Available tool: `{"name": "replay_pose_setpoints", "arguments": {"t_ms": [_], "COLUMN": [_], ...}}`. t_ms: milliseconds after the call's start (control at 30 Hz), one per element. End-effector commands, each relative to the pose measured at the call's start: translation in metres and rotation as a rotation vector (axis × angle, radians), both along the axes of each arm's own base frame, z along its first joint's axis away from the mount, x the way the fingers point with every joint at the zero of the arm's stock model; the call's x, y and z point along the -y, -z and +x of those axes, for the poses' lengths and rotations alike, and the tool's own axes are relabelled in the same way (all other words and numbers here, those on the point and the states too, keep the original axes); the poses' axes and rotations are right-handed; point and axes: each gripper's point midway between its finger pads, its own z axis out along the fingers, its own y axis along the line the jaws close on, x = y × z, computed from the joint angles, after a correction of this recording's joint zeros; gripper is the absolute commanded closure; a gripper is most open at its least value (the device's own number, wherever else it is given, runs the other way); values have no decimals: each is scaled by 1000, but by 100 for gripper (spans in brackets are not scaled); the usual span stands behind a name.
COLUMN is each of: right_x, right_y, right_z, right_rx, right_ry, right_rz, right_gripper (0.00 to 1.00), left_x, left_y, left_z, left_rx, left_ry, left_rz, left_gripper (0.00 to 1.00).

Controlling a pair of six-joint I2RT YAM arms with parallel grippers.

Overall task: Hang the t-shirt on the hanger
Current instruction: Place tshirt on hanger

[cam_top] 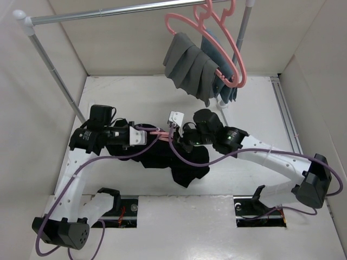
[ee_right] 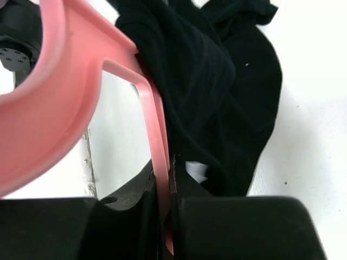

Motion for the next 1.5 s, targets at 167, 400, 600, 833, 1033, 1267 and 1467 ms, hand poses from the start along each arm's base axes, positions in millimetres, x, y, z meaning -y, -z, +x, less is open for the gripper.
{"name": "replay_pose_setpoints", "arguments": {"t_ms": [167, 400, 600, 833, 1033, 1267, 1467], "right_x": [11, -6, -17, 4, 59, 101, 116], "right_y": [-64, -66, -52, -75, -72, -91, -120], "right_z": [9, 14, 13, 18, 22, 16, 16], "right_rx": [101, 82, 62, 104, 102, 129, 158], "right_ry": [83, 56, 24, 132, 282, 382, 430], "right_rz": [181, 187, 159, 205, 164, 149, 145], "right_gripper": [64, 52, 71, 100, 100, 100, 100], "left_x": [5, 9, 10, 4, -30, -49, -52], "left_y": [-11, -15, -21, -22, -41, -45, -37], "left_z": [-12, -9, -7, 3, 44, 59, 60], "left_rx": [25, 24, 32, 39, 230, 276, 253], "left_ry": [33, 49, 47, -47, -377, -530, -547], "left_rz": [-65, -83, -99, -83, -80, -80, -57], "left_gripper": [100, 100, 100, 100, 100, 88, 95]}}
